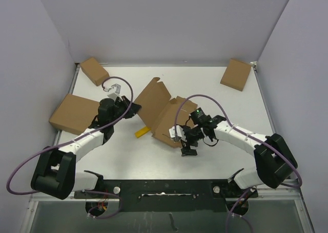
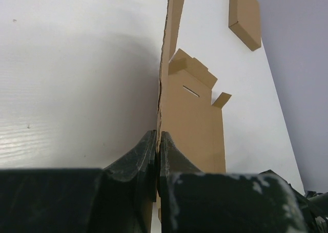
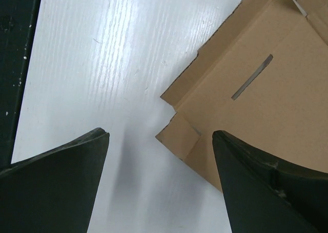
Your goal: Fold the paper box
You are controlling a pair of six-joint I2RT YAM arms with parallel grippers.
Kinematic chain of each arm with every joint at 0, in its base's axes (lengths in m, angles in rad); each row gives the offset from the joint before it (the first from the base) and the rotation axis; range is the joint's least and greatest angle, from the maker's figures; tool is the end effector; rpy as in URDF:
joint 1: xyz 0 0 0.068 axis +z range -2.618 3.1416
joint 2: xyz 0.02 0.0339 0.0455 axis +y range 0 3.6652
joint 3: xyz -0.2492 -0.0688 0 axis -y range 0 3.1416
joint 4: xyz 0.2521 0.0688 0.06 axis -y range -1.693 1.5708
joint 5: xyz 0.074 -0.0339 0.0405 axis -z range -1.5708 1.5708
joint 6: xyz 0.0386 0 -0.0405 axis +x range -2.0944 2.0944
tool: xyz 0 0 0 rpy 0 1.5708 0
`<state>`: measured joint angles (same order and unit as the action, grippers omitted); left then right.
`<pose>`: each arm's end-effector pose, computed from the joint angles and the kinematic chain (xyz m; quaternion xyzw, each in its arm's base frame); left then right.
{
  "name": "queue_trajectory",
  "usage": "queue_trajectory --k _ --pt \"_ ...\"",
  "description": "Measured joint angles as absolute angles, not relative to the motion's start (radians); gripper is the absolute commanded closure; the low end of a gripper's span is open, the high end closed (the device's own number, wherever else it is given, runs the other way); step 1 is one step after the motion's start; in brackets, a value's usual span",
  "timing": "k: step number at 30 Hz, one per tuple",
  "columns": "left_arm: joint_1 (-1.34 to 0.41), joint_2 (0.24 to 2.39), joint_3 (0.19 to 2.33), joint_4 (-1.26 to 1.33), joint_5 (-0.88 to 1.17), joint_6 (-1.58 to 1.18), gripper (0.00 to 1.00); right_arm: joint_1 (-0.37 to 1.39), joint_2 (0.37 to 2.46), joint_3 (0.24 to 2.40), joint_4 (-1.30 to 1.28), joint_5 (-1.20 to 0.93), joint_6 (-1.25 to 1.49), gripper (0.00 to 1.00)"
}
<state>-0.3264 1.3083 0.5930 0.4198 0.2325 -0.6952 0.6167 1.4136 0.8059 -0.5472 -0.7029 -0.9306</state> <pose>0.2735 -0.1020 0.2016 -0.0785 0.7972 -0.3704 0.4703 0.2009 0.1730 0.1703 -0.6928 0.6075 0.3024 0.2441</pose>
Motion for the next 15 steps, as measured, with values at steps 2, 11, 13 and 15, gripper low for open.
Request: queue_trajectory --k 2,11,13,15 --pt "-0.327 1.299 0.583 0.421 0.219 -0.696 1.0 0.619 1.414 0.806 -0.556 -0.702 -0.95 0.16" --pt "-0.339 1.298 0.566 0.422 0.201 -0.694 1.0 0.651 1.468 0.815 -0.45 -0.519 -0.828 0.4" --pt "-0.341 1.298 0.565 0.423 0.201 -0.691 1.0 0.651 1.48 0.815 -0.442 -0.497 -0.804 0.44" --pt "-0.342 1.298 0.565 0.423 0.201 -0.685 1.0 0.649 1.482 0.818 -0.442 -0.49 -0.784 0.45"
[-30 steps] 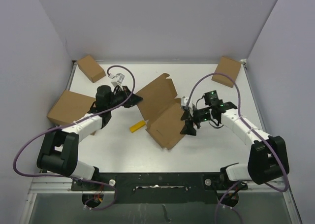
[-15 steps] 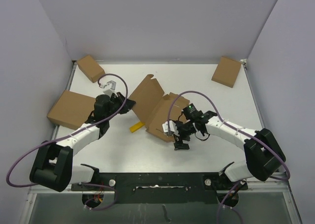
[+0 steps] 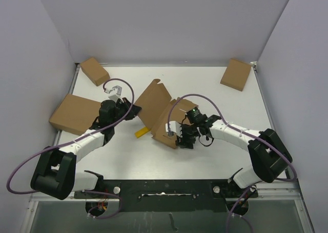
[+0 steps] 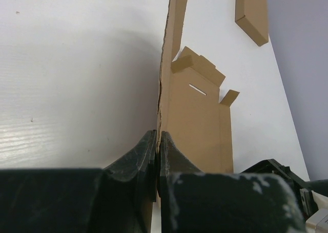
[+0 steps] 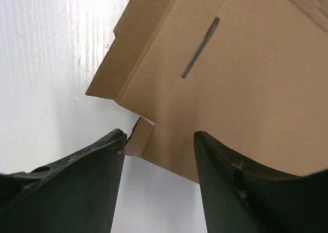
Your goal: Fold the paper box
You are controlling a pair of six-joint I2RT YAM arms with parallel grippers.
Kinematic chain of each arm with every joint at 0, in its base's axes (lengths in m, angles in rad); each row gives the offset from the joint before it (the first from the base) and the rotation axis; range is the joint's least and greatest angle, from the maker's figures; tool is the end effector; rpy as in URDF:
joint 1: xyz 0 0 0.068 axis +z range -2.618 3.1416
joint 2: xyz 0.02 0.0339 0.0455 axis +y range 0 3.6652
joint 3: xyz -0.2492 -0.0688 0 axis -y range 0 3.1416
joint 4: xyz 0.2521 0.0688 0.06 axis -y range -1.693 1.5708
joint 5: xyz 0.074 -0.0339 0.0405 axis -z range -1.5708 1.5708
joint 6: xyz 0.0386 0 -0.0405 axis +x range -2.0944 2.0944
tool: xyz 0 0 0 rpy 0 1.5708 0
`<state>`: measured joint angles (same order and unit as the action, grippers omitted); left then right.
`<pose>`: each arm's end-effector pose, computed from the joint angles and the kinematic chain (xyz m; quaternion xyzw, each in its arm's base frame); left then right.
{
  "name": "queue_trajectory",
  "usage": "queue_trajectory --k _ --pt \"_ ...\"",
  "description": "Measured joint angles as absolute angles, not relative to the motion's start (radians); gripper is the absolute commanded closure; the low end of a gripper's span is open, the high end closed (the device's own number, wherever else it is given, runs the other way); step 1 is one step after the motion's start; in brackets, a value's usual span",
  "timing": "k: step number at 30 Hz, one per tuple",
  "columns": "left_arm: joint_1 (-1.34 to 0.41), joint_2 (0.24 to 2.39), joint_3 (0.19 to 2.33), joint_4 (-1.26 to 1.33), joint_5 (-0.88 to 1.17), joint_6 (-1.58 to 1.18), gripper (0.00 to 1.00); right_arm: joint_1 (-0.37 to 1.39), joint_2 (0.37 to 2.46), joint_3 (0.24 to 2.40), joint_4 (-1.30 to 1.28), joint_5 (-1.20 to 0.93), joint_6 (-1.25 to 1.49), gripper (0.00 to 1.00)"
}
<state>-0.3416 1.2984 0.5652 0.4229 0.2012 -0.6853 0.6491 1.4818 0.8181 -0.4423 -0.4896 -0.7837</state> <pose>0.2677 -0.1034 0.1952 -0.0791 0.8021 -0.3587 0.4709 0.2135 0.1848 0.1571 -0.6621 0.6754 0.2203 0.2388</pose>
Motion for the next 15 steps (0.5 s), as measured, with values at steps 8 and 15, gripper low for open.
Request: queue_trajectory --k 8,15 --pt "-0.352 1.284 0.561 0.425 0.202 -0.641 1.0 0.589 1.485 0.864 -0.455 -0.55 -0.723 0.55" --pt "-0.361 1.279 0.561 0.438 0.206 -0.612 1.0 0.564 1.578 0.914 -0.5 -0.586 -0.69 0.56"
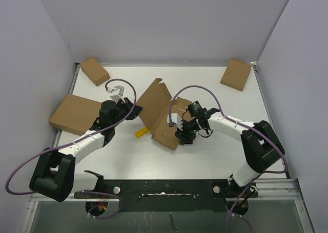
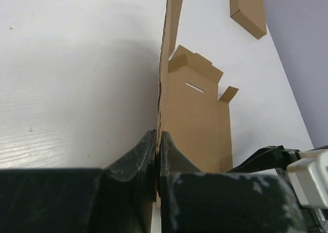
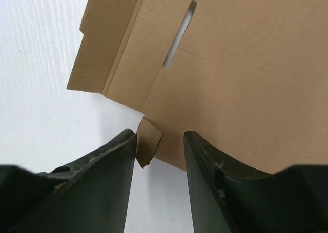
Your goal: Fold the paper box
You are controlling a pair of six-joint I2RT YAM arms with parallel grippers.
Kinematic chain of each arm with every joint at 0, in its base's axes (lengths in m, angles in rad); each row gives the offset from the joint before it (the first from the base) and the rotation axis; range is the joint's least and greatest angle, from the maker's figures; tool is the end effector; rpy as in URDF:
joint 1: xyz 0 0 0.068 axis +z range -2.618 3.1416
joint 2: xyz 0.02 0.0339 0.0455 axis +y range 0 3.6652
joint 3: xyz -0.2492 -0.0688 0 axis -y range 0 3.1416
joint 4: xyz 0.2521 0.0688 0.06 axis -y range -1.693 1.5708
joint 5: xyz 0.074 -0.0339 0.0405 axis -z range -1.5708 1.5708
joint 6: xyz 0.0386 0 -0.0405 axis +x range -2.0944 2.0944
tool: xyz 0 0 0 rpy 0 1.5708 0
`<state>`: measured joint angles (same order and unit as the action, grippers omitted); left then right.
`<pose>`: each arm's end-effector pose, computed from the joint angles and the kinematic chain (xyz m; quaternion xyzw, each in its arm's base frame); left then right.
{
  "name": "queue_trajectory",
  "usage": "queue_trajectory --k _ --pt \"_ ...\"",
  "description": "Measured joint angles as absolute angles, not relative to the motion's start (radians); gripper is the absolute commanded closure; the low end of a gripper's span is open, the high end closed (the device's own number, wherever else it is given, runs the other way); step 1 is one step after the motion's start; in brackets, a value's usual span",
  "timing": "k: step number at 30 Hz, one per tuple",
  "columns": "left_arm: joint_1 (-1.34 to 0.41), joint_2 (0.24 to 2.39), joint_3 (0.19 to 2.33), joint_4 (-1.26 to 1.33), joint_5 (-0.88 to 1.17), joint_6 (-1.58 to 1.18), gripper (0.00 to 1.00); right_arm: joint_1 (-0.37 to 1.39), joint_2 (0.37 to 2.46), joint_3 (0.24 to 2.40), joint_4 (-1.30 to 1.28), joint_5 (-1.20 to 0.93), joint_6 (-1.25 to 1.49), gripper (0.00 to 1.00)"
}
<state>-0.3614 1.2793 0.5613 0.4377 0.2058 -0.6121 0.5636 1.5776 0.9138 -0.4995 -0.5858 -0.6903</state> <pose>0.2639 -0.1082 0.2006 -0.0381 0.7962 -0.3524 0.4903 0.2416 0.1779 0.1572 -0.5974 0.7250 0.2699 0.2112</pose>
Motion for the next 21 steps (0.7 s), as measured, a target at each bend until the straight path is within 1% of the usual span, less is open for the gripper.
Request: queue_trajectory --k 5,11,15,19,21 --pt "-0.368 1.279 0.561 0.437 0.207 -0.59 1.0 0.563 1.636 0.933 -0.533 -0.575 -0.676 0.56" --pt "-0.383 1.279 0.561 0.437 0.209 -0.563 1.0 0.581 1.67 0.945 -0.541 -0.503 -0.672 0.54" --pt "-0.389 1.279 0.562 0.437 0.208 -0.55 1.0 0.592 1.671 0.952 -0.543 -0.467 -0.669 0.49" --pt "-0.392 1.279 0.562 0.436 0.208 -0.537 1.0 0.58 1.672 0.962 -0.558 -0.474 -0.667 0.38" --pt "-0.392 1.279 0.562 0.432 0.207 -0.537 1.0 0.556 1.665 0.965 -0.568 -0.507 -0.668 0.34"
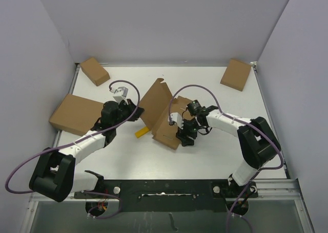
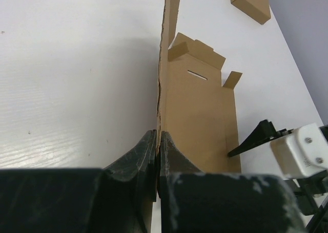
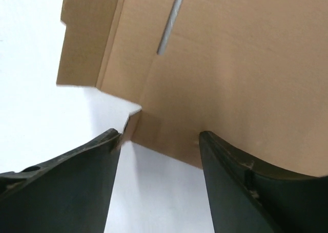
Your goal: Fold the paper box
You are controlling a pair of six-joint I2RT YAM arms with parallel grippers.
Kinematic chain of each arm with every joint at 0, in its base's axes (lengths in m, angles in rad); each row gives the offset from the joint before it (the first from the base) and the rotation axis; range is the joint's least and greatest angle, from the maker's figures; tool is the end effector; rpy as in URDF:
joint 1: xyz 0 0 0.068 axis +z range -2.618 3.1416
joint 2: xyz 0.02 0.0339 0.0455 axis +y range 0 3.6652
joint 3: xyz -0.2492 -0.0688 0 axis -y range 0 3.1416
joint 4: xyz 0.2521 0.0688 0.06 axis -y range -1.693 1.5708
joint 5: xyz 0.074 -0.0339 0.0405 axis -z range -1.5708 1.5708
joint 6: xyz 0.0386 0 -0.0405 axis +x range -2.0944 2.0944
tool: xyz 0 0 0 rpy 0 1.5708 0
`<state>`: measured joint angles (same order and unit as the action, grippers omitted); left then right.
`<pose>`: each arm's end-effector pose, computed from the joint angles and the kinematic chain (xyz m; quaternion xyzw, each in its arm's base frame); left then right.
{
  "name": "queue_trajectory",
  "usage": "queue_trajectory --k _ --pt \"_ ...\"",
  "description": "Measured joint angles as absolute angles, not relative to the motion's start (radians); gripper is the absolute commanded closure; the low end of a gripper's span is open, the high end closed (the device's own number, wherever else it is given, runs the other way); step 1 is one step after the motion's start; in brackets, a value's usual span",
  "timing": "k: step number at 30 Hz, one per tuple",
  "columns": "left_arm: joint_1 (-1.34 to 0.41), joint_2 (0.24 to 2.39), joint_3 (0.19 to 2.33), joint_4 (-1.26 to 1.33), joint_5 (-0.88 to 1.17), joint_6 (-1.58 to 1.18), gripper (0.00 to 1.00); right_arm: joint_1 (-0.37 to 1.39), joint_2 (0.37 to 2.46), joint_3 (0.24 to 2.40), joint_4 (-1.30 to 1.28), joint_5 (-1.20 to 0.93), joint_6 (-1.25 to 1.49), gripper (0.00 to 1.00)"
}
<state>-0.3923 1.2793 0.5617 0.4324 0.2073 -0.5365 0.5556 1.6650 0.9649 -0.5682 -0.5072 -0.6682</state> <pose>0.2603 -0.1163 0.2002 0.0045 0.7985 -0.3411 0.4960 0.2509 0.1779 0.1422 -0.5806 0.7616 0.2394 0.1596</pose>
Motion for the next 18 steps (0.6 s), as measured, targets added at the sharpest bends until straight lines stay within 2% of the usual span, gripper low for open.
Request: queue_trajectory --k 8,13,16,18 --pt "-0.438 1.269 0.575 0.399 0.165 -0.537 1.0 0.505 1.474 0.965 -0.596 -0.687 -0.712 0.33" --pt "-0.465 1.266 0.586 0.392 0.151 -0.54 1.0 0.505 1.415 0.945 -0.556 -0.767 -0.697 0.39" --pt "-0.476 1.266 0.593 0.392 0.143 -0.544 1.0 0.504 1.421 0.929 -0.51 -0.762 -0.638 0.47" --pt "-0.482 1.266 0.596 0.393 0.142 -0.543 1.0 0.488 1.432 0.929 -0.487 -0.759 -0.598 0.48"
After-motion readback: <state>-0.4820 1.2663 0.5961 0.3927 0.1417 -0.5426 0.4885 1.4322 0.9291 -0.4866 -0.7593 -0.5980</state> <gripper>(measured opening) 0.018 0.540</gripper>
